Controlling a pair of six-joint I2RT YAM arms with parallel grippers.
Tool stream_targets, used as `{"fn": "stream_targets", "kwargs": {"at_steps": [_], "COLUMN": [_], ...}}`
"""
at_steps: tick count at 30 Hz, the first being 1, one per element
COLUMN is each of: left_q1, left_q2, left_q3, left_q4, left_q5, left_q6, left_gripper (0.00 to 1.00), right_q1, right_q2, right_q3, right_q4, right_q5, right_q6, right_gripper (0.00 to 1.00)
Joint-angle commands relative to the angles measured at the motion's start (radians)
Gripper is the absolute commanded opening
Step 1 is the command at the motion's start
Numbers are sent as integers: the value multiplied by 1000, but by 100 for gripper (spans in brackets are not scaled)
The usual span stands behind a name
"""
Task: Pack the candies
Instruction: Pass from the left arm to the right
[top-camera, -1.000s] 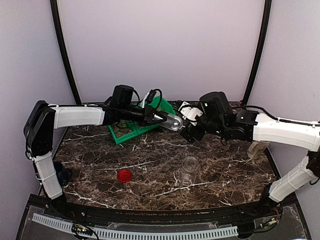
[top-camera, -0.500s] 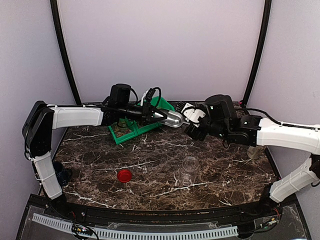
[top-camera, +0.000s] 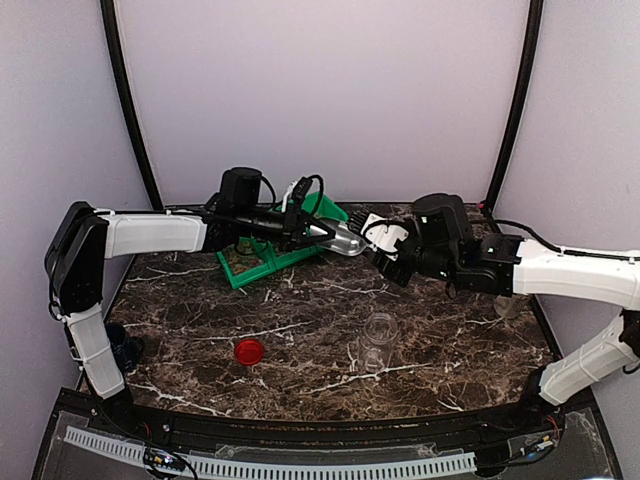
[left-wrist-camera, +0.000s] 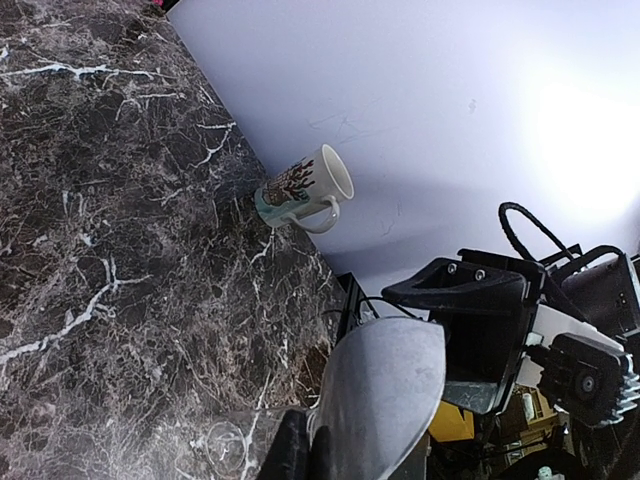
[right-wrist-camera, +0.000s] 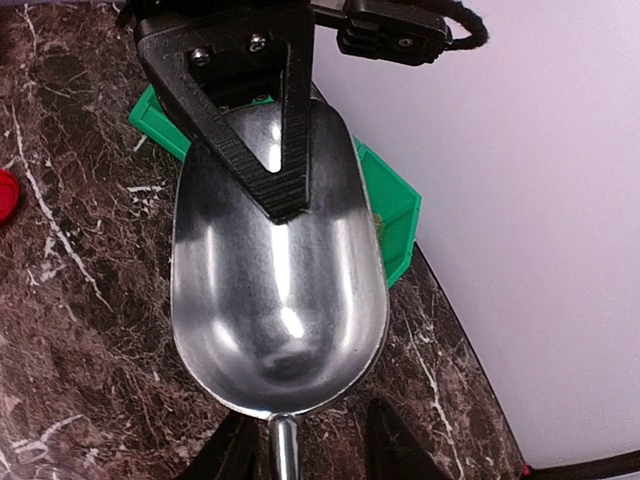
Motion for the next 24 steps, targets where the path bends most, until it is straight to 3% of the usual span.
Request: {"fn": "stream_targets", "kwargs": {"at_steps": [1, 10, 18, 20, 24], "left_q1": [4, 4, 4, 4, 4], "left_q2": [-25, -18, -16, -15, -13], "left_q3": [-6, -7, -10, -10, -14], "left_q4": [35, 39, 54, 59, 69], "left_q5": [29, 30, 35, 38, 39], "left_q6": [-10, -18, -28, -31, -39], "left_gripper": [0, 0, 0, 0, 0], "right_q1": [10, 23, 31, 32, 34], "right_q2": [-41, -36, -18, -18, -17], "right_q3": [-7, -8, -7, -7, -11], "right_q4": [47, 58, 62, 67, 84], "right_q5": [-65, -70, -48, -43, -24], "right_q6": [-11, -24, -29, -31, -31], "right_gripper": [32, 15, 9, 0, 0]}}
